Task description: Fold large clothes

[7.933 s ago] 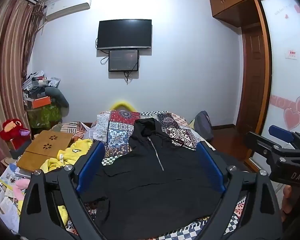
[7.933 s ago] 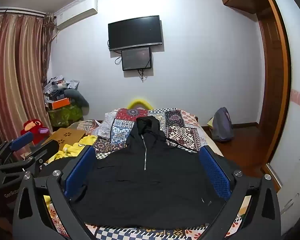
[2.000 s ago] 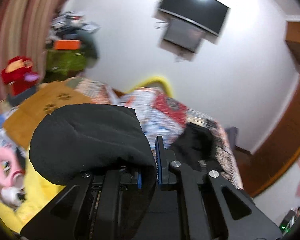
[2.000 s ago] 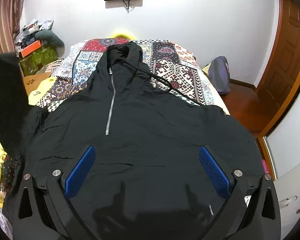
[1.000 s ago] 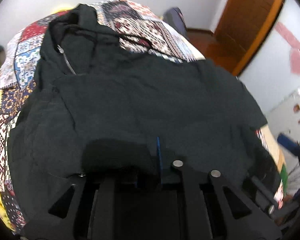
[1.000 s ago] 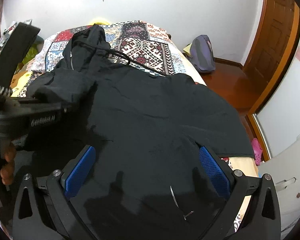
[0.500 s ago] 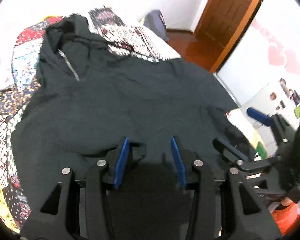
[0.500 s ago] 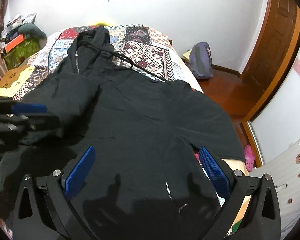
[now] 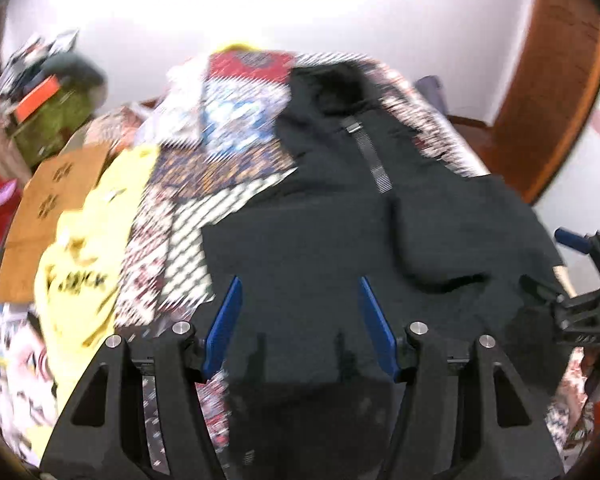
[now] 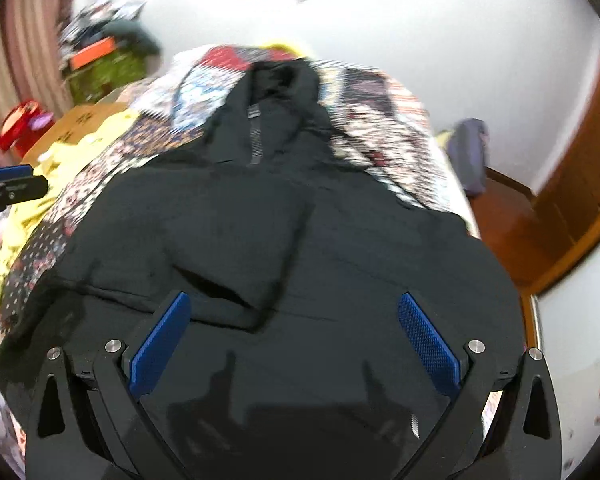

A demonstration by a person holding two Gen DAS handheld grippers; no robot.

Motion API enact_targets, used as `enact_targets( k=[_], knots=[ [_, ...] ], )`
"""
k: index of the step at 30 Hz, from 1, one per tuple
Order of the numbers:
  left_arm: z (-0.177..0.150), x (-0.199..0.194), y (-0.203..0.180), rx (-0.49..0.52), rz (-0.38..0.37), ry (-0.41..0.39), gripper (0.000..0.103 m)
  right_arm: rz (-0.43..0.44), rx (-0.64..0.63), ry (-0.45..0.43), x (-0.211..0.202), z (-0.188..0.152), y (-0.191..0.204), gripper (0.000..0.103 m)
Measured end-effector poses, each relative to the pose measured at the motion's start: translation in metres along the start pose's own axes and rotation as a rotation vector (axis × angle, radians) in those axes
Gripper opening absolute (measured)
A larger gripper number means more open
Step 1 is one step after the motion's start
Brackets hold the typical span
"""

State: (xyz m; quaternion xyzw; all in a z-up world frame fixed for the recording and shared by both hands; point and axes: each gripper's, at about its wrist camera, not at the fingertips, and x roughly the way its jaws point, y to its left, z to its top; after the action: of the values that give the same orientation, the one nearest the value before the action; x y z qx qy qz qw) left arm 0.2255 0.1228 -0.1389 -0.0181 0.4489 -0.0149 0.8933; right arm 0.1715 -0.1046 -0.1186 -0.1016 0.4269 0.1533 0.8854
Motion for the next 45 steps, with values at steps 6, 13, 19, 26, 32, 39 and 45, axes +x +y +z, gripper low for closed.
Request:
enact_targets(
  k=[6,13,19,26,32,39,45],
  knots=[
    [-0.030,0.027,0.032,-0.059,0.053,0.076,0.059,0.055,-0.129,0.092,0.045,0.018,0.042,0.102],
    [-0.057,0.058,0.041,-0.093,0.055,0.157,0.059,0.060,-0.249,0.188,0.091,0.022,0.073,0.088],
    [-0.071,0.079,0.044,-0.131,0.037,0.187,0.060,0.031,-0.243,0.180,0.104,0.026,0.063,0.057],
    [-0.069,0.081,0.041,-0.130,0.058,0.188,0.060,0.026,-0.171,0.051,0.076,0.040,0.033,0.025],
    [-0.068,0.080,0.036,-0.109,0.092,0.188,0.060,0.048,-0.026,0.016,0.055,0.047,-0.018,0.024],
    [-0.070,0.077,0.035,-0.123,0.104,0.190,0.060,0.141,0.181,0.080,0.067,0.022,-0.064,0.023],
    [-0.058,0.065,0.031,-0.117,0.101,0.174,0.060,0.197,0.297,0.078,0.065,0.010,-0.091,0.022]
  ],
)
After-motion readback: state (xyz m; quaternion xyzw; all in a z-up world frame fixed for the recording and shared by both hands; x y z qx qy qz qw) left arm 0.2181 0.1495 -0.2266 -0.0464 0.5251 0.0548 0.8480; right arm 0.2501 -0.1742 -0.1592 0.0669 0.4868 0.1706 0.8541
